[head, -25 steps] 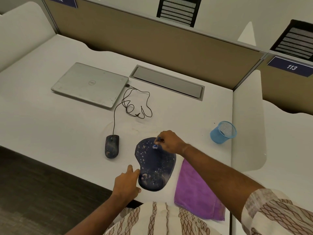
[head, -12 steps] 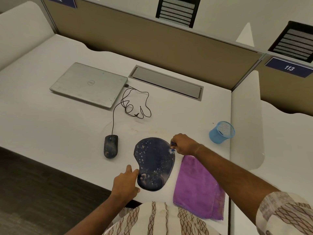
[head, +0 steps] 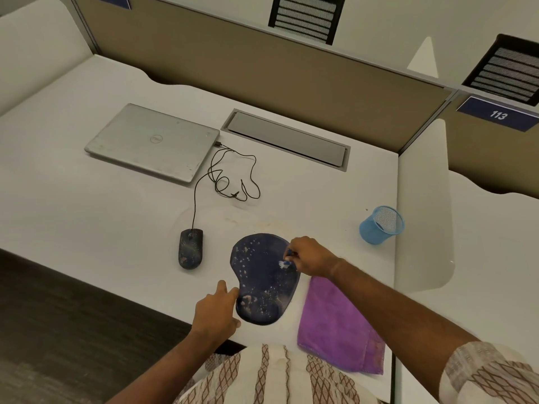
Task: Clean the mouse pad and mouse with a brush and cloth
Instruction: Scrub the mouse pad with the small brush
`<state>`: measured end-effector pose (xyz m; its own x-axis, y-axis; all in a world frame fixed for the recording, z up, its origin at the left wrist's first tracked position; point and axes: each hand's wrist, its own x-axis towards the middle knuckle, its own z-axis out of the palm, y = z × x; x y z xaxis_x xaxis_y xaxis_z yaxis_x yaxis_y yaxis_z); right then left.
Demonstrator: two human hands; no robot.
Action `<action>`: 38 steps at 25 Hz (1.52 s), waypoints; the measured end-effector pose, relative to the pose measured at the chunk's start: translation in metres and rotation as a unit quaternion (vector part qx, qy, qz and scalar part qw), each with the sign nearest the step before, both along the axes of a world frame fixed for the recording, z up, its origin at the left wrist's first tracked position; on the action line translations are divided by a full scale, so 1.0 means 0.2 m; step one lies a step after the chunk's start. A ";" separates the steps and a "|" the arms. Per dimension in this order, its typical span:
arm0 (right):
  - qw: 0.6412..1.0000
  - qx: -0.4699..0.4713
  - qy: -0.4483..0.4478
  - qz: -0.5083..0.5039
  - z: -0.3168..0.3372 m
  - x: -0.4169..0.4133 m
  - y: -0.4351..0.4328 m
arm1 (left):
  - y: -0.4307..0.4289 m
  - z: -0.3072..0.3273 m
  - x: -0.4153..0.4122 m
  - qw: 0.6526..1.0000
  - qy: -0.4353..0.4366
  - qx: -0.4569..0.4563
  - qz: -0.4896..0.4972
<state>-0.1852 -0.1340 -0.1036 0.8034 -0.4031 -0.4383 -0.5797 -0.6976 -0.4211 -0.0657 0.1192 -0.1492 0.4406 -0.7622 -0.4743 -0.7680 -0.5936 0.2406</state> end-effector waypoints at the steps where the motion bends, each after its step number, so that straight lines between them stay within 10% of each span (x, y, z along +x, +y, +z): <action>1: 1.000 -0.008 0.009 0.002 0.00 -0.02 -0.02 | 0.00 0.00 0.00 1.000 -0.001 0.000 0.000; 15: 0.998 0.005 -0.059 -0.030 0.04 -0.03 0.02 | -0.01 0.00 0.00 1.000 -0.004 0.007 -0.002; 29: 0.997 -0.040 0.068 0.014 0.01 -0.14 -0.03 | -0.01 0.01 0.01 1.000 -0.004 0.007 -0.007; 38: 0.999 0.027 -0.040 0.009 0.00 -0.03 0.13 | -0.01 0.02 0.01 1.000 0.003 0.009 -0.003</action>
